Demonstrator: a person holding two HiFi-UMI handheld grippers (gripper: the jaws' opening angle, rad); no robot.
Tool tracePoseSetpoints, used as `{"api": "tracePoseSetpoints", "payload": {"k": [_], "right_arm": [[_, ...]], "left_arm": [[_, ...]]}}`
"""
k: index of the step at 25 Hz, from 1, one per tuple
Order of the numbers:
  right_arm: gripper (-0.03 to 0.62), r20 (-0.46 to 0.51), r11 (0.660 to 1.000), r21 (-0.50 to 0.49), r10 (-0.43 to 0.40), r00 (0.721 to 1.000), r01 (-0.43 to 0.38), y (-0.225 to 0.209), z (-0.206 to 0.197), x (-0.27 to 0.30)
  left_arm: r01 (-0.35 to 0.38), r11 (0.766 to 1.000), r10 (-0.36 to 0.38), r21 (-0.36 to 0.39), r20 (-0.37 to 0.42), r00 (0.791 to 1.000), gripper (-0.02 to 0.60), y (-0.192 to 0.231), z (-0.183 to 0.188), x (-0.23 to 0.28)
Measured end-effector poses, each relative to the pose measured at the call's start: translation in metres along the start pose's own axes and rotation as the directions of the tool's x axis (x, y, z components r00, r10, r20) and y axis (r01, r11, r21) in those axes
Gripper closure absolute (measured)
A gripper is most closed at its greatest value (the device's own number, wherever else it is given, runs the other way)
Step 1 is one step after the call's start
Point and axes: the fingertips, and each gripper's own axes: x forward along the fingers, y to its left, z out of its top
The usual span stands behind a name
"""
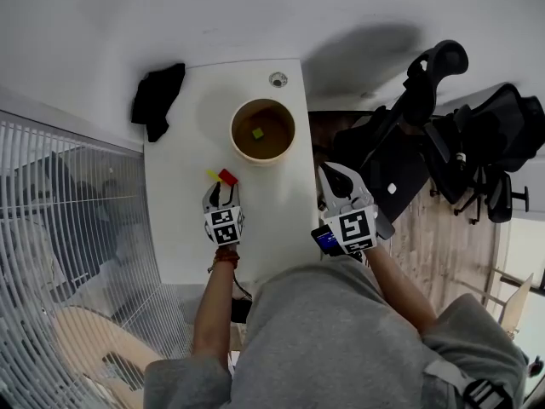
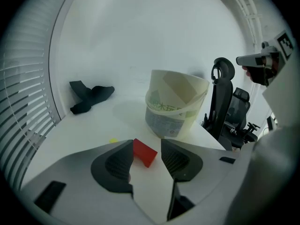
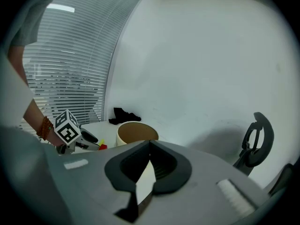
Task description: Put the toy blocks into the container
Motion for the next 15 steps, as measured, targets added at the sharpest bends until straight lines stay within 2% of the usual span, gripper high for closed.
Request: {"api": "tracePoseSetpoints", "payload": {"k": [8,15], "right_arm": [[0.583,-0.014,1.0,0.014,-0.009,1.0,0.009,-0.004,-0.007,0.0],[0.583,-0.013,1.0,0.022,-0.009,1.0,0.009,-0.01,-0.01,0.0]], "left_arm": [[-0.033,0.991,0.026,-0.129,-0.054,0.998,0.376,-0.007,-0.012,0.019],[-0.075,0.984,0.058,-0.162,-0.109,0.992,0.373,-0.011,-0.022,0.027]]}}
